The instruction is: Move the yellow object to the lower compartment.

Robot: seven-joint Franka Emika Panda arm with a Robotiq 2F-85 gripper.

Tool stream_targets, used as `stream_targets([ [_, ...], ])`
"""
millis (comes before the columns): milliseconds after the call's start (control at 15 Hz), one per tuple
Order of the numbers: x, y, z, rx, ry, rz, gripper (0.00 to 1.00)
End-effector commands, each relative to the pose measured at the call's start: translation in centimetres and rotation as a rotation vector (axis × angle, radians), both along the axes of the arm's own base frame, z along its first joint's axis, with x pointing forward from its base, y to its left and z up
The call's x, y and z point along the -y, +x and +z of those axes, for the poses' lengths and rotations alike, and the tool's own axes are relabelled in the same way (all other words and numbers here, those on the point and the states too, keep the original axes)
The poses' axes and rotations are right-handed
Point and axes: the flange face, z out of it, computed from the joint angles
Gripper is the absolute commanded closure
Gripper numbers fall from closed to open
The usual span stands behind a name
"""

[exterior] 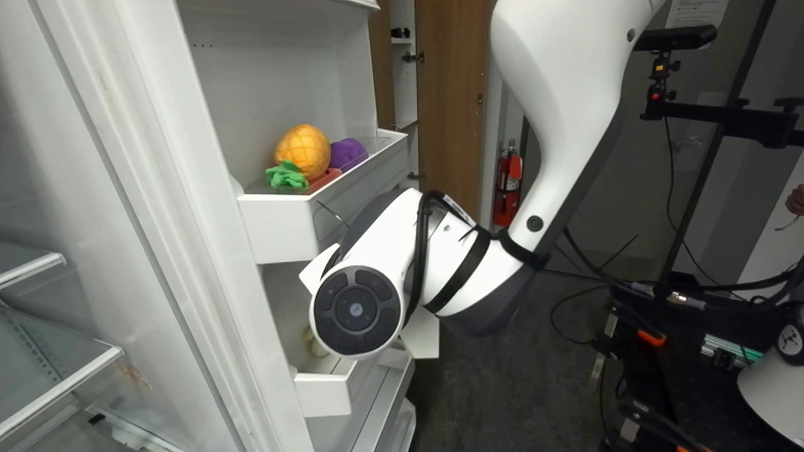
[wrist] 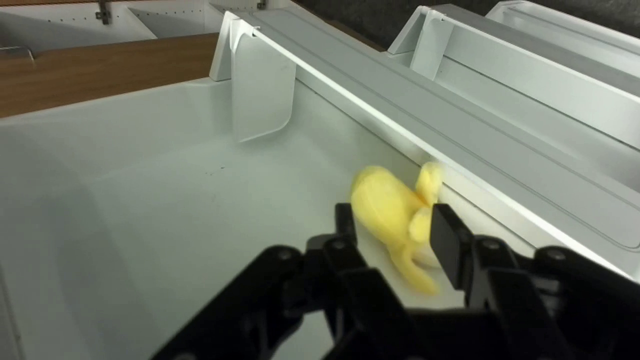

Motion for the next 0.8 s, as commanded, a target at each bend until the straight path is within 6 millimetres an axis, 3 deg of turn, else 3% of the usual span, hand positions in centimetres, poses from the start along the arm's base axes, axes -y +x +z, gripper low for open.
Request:
stream_targets([
  [0,-0.1,0.2,0.6,0.012,0.024,-0.013,0.24],
  [200,-1.6,-0.2,1.7,-0.011,0.079,-0.007,0.01],
  [467,-4.4,-1.3,3.9,-0.066,0.224,-0.037,0.0],
  [733,-4.9,-2.1,7.2,-0.122,0.343,-0.108,0.0],
])
